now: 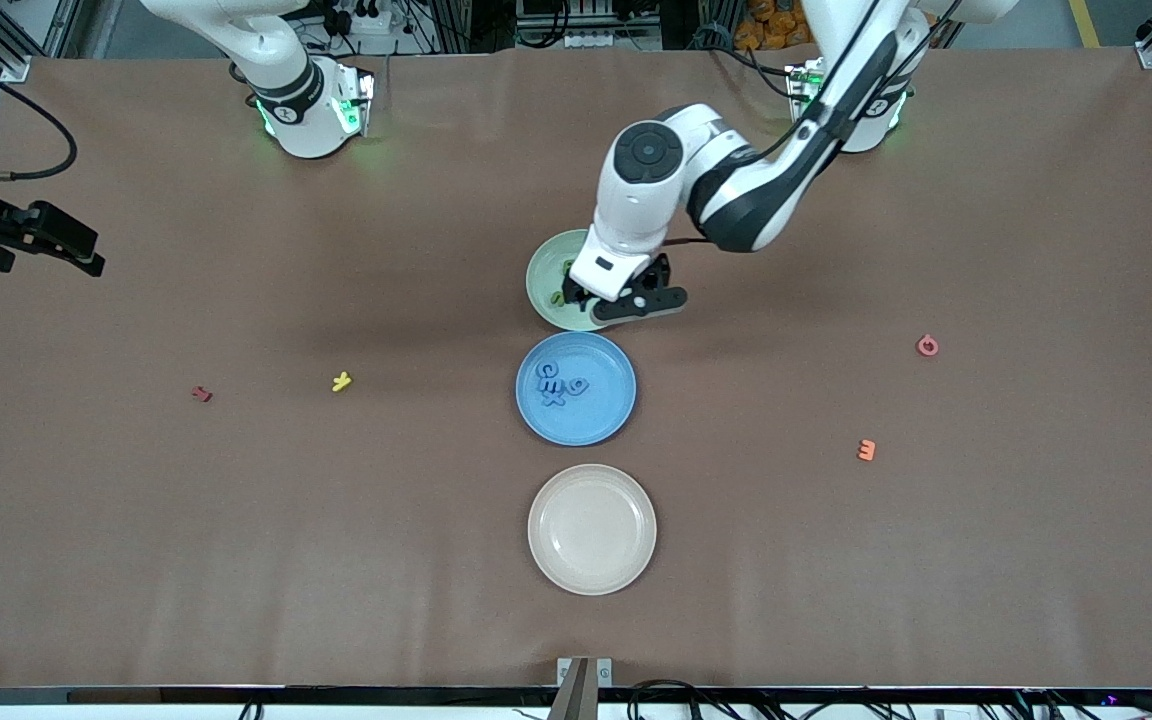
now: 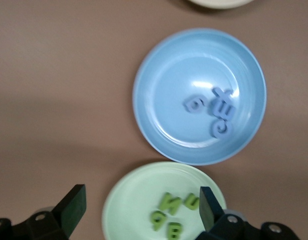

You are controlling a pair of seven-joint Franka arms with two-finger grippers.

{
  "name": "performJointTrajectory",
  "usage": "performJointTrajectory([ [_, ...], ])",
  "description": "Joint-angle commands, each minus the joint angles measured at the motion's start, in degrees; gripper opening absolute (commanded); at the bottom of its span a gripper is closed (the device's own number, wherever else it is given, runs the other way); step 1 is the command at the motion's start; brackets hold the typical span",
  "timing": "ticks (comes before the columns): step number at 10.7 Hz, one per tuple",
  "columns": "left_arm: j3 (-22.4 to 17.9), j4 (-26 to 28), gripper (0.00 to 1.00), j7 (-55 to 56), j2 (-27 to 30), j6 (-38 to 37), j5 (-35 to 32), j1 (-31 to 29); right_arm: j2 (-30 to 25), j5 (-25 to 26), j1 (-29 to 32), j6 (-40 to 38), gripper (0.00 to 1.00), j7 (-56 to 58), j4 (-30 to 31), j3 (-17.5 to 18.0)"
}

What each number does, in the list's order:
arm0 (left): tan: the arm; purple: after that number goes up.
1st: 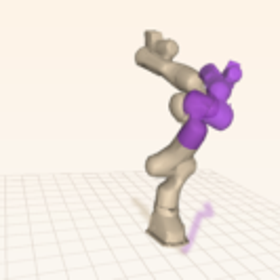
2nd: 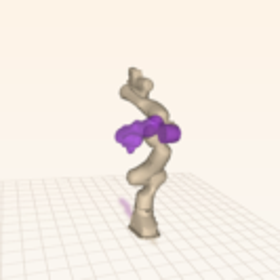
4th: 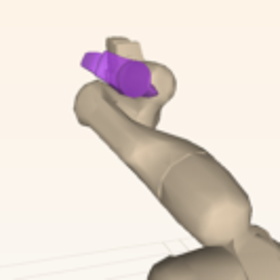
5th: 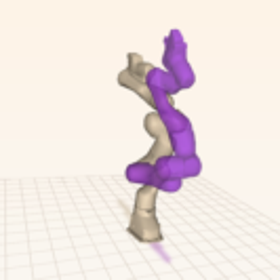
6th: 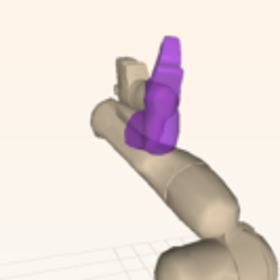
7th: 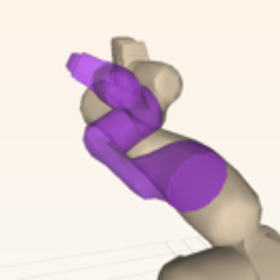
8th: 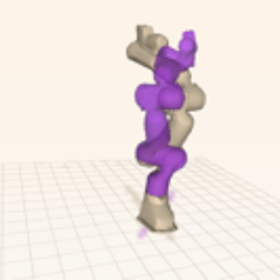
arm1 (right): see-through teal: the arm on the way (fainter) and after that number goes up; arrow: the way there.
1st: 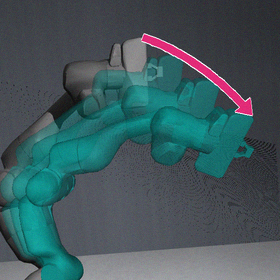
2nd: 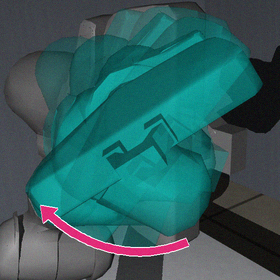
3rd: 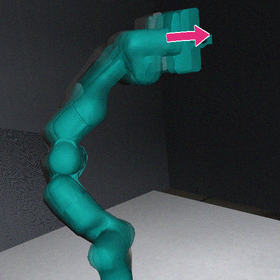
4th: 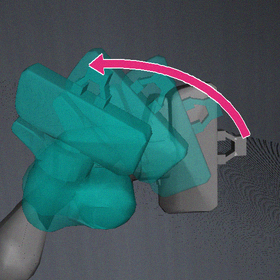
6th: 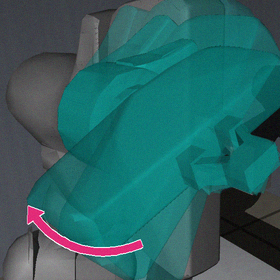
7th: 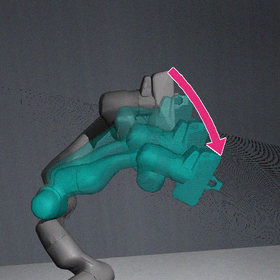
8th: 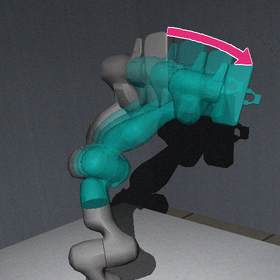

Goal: Sort letters by color into matching plates

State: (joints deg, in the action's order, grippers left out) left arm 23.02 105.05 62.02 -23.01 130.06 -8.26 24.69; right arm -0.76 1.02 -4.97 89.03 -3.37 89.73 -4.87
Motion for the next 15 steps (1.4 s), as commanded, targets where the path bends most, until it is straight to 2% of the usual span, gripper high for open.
performJointTrajectory([
  [1,0.00,1.03,1.00,-10.49,7.96,-8.30,0.70,-3.93,0.05,0.91,-0.30,-0.44,1.00,0.56,-0.09,0.04],
  [6,-0.17,1.03,1.00,-25.87,16.93,-17.89,1.22,-14.91,0.49,0.91,0.14,-0.35,1.00,0.64,-0.87,0.04],
  [8,-4.63,0.86,1.00,-29.38,19.22,-18.26,1.22,-15.81,0.67,0.91,0.23,-0.43,1.00,0.73,-1.31,0.04],
  [10,-9.20,0.86,1.00,-39.30,21.68,-18.44,1.31,-15.99,0.84,0.91,0.23,-0.44,1.00,0.73,-1.32,0.04],
  [12,-9.84,-1.32,1.00,-45.03,22.66,-21.50,1.31,-19.57,1.02,0.91,0.14,-0.44,1.00,0.73,-1.40,-0.05],
  [15,-11.76,-6.43,1.00,-49.62,22.48,-24.84,4.19,-21.26,1.72,0.83,0.49,-0.52,1.00,0.82,-1.66,-0.40],
])
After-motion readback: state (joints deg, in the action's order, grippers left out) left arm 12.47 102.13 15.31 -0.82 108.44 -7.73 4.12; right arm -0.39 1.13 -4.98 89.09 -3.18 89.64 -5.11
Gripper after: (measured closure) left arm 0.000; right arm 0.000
